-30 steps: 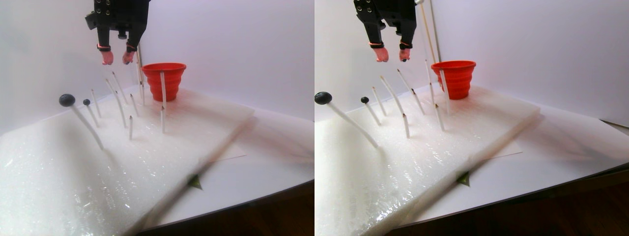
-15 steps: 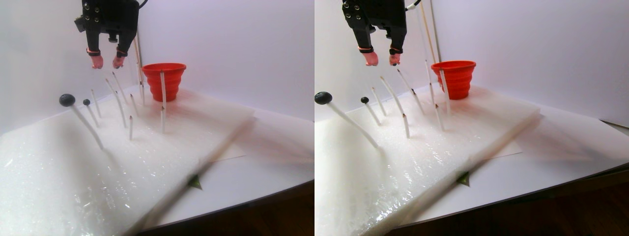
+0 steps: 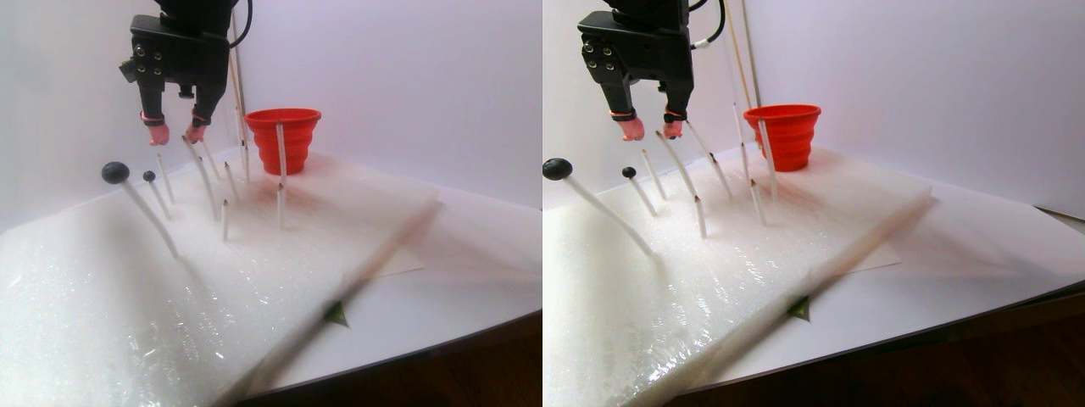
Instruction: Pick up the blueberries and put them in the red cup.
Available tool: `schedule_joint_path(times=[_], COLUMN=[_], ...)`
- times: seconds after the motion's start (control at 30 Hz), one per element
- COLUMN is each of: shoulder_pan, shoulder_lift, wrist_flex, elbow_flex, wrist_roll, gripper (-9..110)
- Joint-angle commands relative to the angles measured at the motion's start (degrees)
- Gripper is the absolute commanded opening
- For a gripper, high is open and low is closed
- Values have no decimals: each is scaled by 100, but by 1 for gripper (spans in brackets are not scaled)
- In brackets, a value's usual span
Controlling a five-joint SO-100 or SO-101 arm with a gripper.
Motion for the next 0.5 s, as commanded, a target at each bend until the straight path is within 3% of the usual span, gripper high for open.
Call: schedule_joint_path(times=[0.0, 0.47], shoulder_pan=[-255, -519], shoulder_lift=[18, -747], wrist_flex=[-202, -738], elbow_flex=[-149, -404], wrist_roll=[62, 105], gripper=[16, 16])
